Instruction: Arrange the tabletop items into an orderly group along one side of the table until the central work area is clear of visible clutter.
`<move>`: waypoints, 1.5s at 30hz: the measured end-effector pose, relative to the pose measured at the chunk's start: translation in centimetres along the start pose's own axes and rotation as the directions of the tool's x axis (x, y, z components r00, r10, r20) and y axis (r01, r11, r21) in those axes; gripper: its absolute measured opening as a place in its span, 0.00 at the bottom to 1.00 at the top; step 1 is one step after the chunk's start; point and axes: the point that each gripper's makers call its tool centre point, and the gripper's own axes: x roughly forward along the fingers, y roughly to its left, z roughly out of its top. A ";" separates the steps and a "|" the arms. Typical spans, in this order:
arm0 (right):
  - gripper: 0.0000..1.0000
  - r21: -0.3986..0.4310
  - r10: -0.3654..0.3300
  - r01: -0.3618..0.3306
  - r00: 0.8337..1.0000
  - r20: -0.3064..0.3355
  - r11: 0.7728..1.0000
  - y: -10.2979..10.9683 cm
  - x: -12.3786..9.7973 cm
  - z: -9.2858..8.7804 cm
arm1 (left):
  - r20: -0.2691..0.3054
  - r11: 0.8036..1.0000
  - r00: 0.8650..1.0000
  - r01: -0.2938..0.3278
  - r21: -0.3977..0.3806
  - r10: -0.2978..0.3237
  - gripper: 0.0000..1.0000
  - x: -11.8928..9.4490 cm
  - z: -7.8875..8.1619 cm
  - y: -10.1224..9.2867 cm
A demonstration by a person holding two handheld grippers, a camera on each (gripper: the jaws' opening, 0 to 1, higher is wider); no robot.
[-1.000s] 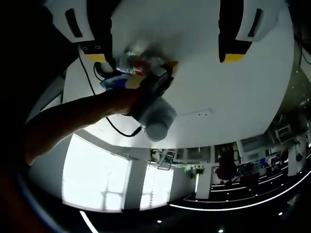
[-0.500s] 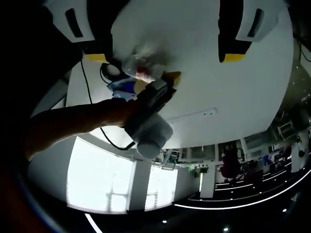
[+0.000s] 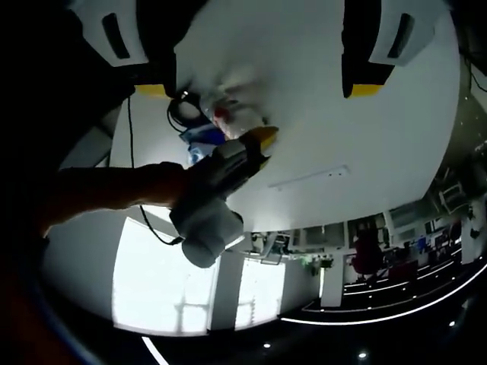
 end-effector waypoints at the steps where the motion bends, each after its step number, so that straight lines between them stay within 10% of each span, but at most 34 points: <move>1: 0.18 -0.002 0.001 -0.001 1.000 0.006 1.000 0.0 -0.2 0.0 | 0.000 1.000 1.000 -0.002 0.002 0.002 0.88 0.0 0.0 0.0; 45: 0.18 0.040 -0.108 0.101 0.971 0.212 0.994 -0.7 -9.6 -2.9 | -0.013 0.996 0.998 0.058 0.071 -0.057 0.88 1.6 1.1 -4.2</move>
